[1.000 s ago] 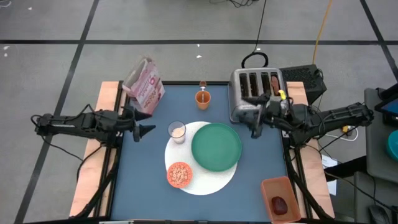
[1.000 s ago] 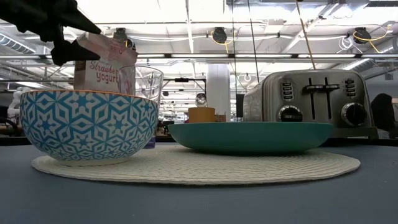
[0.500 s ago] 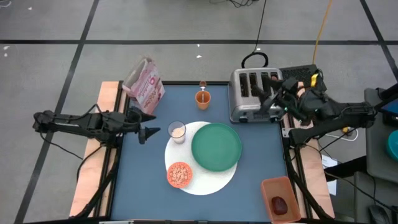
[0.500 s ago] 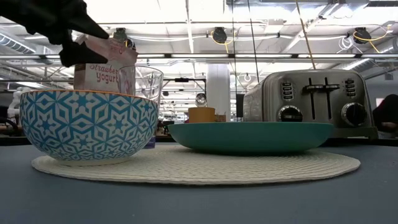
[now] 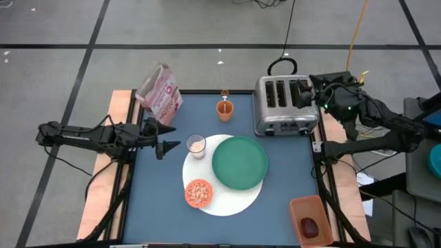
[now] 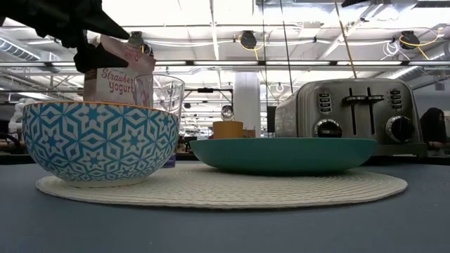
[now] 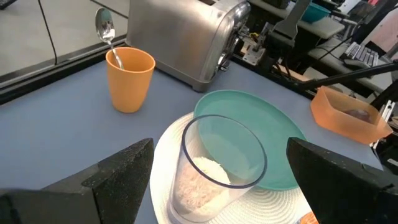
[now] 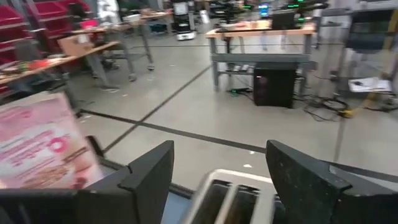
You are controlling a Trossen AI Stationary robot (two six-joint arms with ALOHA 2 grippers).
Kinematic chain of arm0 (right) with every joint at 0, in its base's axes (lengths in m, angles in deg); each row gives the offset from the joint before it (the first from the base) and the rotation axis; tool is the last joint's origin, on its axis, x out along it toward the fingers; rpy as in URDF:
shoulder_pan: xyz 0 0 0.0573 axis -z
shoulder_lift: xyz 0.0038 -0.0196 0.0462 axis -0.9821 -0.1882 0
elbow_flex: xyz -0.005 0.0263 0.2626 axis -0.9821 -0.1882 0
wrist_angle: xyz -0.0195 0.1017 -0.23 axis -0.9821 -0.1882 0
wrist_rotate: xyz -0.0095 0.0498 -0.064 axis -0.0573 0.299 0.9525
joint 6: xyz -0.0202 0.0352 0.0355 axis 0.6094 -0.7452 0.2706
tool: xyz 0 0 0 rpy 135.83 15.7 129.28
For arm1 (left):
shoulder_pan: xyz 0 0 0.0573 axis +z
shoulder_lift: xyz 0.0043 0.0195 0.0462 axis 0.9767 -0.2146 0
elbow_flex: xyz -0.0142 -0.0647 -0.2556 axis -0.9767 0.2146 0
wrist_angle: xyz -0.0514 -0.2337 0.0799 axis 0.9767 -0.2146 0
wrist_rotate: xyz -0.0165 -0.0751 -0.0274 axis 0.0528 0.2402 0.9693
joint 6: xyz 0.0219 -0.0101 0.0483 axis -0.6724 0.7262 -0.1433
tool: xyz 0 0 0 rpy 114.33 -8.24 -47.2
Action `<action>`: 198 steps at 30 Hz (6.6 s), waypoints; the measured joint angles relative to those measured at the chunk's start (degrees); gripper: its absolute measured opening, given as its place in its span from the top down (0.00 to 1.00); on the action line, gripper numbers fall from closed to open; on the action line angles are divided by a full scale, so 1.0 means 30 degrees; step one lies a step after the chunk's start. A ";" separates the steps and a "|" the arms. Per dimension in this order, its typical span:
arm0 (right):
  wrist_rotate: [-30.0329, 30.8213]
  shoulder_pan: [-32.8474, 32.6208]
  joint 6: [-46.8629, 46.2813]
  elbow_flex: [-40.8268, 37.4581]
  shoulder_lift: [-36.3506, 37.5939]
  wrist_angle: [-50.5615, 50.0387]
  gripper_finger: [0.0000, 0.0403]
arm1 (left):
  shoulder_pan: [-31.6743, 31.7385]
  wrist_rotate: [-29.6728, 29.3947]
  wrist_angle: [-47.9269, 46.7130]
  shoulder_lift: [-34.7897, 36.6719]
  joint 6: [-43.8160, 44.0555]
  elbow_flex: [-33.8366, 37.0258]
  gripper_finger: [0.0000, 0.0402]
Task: Arrange a breakfast setting
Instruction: Put the toasted bagel on the green plate
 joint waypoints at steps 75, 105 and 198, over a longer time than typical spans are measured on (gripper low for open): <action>-0.9552 1.4234 0.1481 -0.0015 -0.8116 -0.9164 0.44 | 0.0000 0.0007 -0.0262 0.0000 -0.0002 0.0000 0.08; -0.9664 1.4349 0.1453 -0.0015 -0.8102 -0.8884 0.61 | 0.0000 0.0007 -0.0267 0.0000 0.0073 0.0000 0.08; -1.0586 1.3416 0.0271 -0.0029 -0.3328 -0.8614 1.00 | 0.0000 0.0015 -0.0736 0.0000 0.0226 0.0000 0.08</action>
